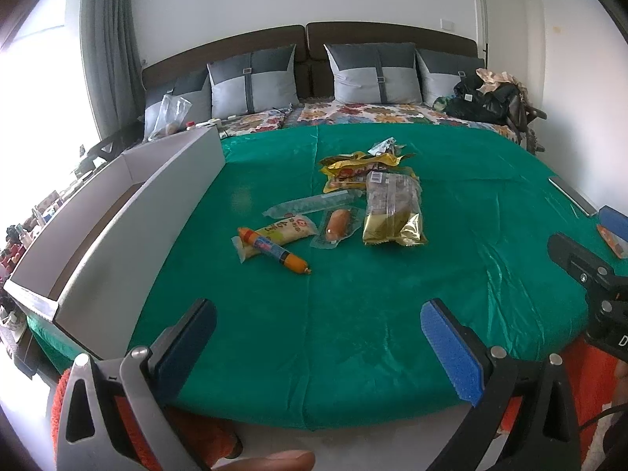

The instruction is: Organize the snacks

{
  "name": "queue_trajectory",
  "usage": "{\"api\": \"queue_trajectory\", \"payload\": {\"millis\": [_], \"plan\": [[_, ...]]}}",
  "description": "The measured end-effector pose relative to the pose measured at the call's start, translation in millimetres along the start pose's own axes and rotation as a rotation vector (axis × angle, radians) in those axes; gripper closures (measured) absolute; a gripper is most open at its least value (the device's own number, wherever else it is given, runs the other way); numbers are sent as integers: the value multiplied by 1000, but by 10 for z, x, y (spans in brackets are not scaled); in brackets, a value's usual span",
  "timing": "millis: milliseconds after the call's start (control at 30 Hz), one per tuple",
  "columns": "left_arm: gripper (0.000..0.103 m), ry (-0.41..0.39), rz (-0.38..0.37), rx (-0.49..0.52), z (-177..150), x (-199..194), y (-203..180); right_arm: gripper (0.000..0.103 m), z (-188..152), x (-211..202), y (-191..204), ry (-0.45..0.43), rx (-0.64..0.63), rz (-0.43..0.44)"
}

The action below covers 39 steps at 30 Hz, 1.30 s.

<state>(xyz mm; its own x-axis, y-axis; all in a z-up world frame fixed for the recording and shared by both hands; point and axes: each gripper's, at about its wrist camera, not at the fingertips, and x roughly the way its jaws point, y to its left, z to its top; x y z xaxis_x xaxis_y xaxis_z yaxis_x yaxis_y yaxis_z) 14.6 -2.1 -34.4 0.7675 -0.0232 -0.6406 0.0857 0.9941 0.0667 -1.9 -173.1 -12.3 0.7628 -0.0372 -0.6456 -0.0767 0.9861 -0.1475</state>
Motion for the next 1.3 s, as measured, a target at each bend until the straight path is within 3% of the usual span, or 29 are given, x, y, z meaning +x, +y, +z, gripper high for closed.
{"api": "queue_trajectory", "payload": {"millis": [700, 933, 1300], "plan": [[0, 14, -14, -23, 11, 59, 37, 5, -27, 63, -91, 3, 42, -12], [0, 83, -10, -92, 46, 282, 196, 5, -61, 111, -114, 16, 46, -11], [0, 162, 0, -115, -48, 563, 195, 5, -119, 236, -181, 48, 71, 8]]}}
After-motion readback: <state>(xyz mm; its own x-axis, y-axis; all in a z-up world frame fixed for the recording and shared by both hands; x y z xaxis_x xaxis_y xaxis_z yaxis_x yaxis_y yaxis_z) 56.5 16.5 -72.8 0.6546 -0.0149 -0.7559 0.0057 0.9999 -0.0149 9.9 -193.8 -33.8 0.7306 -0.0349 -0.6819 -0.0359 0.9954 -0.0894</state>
